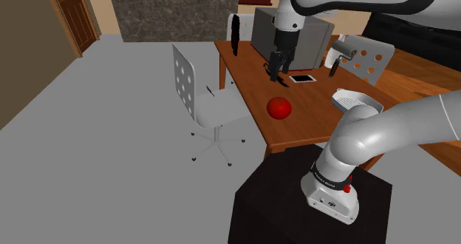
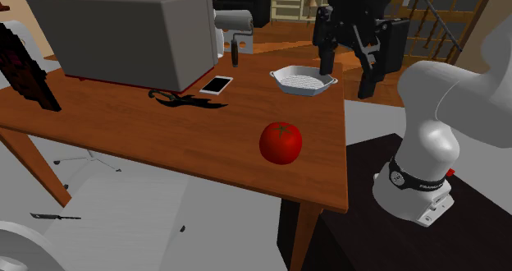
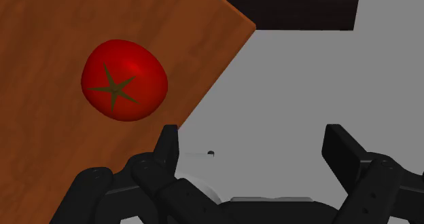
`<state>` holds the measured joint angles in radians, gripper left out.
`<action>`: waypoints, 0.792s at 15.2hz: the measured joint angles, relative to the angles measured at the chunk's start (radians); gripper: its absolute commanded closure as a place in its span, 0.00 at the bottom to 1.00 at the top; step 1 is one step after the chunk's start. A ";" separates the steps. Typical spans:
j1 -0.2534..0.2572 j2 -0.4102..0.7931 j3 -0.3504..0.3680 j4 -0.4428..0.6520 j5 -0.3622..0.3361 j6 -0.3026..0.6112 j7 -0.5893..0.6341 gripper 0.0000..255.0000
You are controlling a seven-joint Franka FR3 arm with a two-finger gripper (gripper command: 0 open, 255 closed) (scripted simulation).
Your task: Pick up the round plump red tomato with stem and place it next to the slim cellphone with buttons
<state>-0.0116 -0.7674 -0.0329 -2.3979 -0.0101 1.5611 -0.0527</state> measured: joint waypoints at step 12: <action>-0.135 -0.055 -0.139 -0.281 -0.125 0.374 -0.028 0.00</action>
<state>-0.1470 -0.8226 -0.1719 -2.6792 -0.1347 1.9350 -0.0811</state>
